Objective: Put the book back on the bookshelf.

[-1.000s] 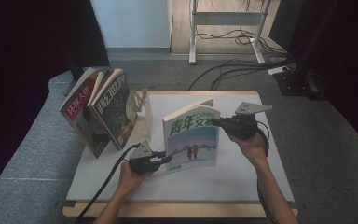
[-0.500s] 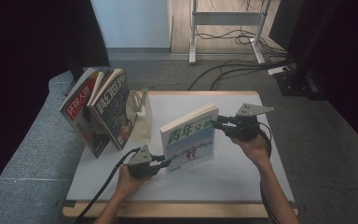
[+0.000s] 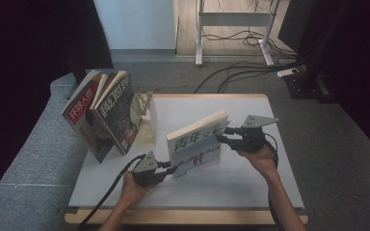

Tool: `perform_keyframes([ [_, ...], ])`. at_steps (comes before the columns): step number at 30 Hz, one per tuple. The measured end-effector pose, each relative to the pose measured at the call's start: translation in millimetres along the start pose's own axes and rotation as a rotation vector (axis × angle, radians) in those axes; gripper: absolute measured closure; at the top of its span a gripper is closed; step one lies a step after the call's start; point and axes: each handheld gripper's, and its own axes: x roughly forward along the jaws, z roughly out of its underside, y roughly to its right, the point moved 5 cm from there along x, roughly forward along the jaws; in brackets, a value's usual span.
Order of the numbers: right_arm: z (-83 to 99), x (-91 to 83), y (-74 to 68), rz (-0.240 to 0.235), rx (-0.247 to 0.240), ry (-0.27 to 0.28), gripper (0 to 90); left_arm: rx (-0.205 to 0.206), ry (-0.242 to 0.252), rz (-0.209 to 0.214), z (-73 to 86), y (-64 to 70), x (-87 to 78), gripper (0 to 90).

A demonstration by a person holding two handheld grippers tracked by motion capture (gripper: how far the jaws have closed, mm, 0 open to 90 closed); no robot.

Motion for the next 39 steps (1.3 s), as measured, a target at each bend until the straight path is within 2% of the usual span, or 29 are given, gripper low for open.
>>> perform_keyframes([
  [5, 2.0, -3.0, -0.1, -0.002, 0.009, 0.013, 60.2, 0.010, 0.001, 0.007, -2.0, 1.6, -0.5, 70.7],
  [7, 2.8, -4.1, -0.1, -0.008, 0.012, 0.018, 60.9, 0.025, -0.004, 0.009, -7.2, 3.0, -0.1, 68.8],
  [9, 3.2, -4.6, -0.3, -0.009, 0.011, 0.022, 61.4, 0.025, 0.018, 0.016, -13.4, 3.6, -0.7, 67.2],
  [13, 3.4, -5.7, -0.8, -0.009, 0.009, 0.023, 61.5, 0.028, 0.019, 0.013, -22.1, 3.8, -0.7, 66.9],
  [21, 3.5, -6.3, -1.6, -0.007, 0.003, 0.024, 61.1, -0.054, 0.034, 0.056, -38.9, 0.1, -1.6, 66.4],
  [27, 3.2, -5.9, -2.4, 0.002, -0.009, 0.021, 61.1, -0.066, 0.094, 0.063, -62.8, -3.5, -12.3, 65.0],
  [28, 3.2, -5.9, -2.4, 0.002, -0.009, 0.021, 61.1, -0.066, 0.094, 0.063, -62.8, -3.5, -12.3, 64.6],
  [31, 2.9, -5.4, -2.9, 0.010, -0.014, 0.021, 61.2, -0.055, 0.127, 0.052, -80.3, -6.1, -20.4, 63.9],
  [38, 3.0, -4.5, -2.4, 0.020, -0.013, 0.024, 62.6, -0.042, 0.129, 0.034, -107.8, -7.1, -24.7, 65.4],
  [39, 3.0, -4.5, -2.4, 0.020, -0.013, 0.024, 62.6, -0.042, 0.129, 0.034, -107.8, -7.1, -24.7, 66.1],
])
